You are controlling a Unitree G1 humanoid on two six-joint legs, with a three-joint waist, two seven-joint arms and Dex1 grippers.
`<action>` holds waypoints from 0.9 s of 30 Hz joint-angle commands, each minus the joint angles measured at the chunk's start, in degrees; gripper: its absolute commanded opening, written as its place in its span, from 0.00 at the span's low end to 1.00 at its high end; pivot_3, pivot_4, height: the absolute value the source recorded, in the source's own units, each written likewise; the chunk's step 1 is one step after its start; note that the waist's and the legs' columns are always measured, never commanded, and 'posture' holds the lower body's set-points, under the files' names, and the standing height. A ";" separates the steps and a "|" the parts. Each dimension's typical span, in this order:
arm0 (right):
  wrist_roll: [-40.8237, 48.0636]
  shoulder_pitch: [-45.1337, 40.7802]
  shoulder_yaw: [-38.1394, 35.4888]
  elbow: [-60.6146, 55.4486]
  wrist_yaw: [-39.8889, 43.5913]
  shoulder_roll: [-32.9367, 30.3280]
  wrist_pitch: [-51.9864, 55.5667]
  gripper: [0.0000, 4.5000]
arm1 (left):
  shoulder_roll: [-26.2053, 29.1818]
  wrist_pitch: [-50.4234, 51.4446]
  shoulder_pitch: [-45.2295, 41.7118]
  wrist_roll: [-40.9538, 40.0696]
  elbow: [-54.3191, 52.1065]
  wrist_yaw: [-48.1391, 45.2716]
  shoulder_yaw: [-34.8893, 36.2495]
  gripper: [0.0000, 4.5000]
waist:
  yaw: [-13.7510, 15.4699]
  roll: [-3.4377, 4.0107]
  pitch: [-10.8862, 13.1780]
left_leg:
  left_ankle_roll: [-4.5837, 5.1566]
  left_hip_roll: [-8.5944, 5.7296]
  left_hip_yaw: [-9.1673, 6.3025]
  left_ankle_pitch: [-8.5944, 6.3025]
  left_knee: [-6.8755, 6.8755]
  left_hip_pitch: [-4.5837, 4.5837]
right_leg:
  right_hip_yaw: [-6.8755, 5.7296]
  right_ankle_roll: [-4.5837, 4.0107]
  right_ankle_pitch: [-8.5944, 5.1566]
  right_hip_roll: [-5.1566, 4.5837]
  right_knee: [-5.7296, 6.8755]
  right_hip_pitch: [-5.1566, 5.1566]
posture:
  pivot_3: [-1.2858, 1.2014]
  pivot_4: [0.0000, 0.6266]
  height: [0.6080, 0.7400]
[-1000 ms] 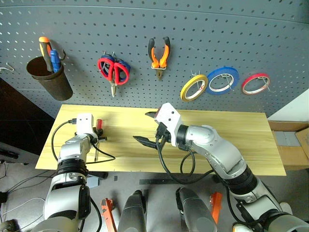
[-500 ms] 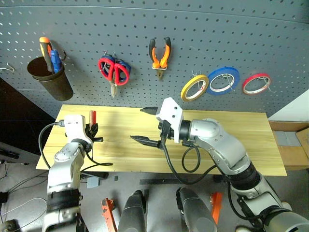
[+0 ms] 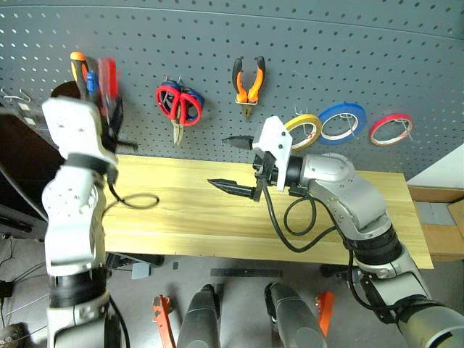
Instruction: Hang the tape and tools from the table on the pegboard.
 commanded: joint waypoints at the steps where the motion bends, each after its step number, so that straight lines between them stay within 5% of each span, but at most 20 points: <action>1: 0.41 -1.12 -1.14 -0.81 0.11 0.38 -1.53 1.00 | 2.33 -5.81 -9.13 -0.76 7.70 -0.22 1.88 0.18 | -0.05 0.00 0.00 | 0.00 0.00 0.00 0.00 0.00 -0.01 | 0.00 0.00 0.00 -0.01 0.02 -0.02 | 0.48 0.36 1.00; 9: -0.02 -1.33 -0.93 -1.86 -0.95 0.90 -0.93 1.00 | 7.01 -14.17 -20.38 -1.31 24.78 -1.00 3.80 0.18 | -0.60 0.00 0.00 | -0.01 0.02 0.21 0.01 0.03 -0.10 | -0.07 -0.01 0.01 -0.04 0.19 -0.32 | 0.47 0.36 1.00; 27: 1.14 -2.38 -1.92 -1.42 -1.24 2.02 -0.88 1.00 | 6.84 -26.05 -19.19 2.01 40.83 3.19 2.20 0.18 | -0.40 -0.02 -0.02 | -0.05 -0.01 0.15 0.05 0.17 -0.12 | -0.19 -0.03 0.02 -0.11 0.48 -0.34 | 0.48 0.36 1.00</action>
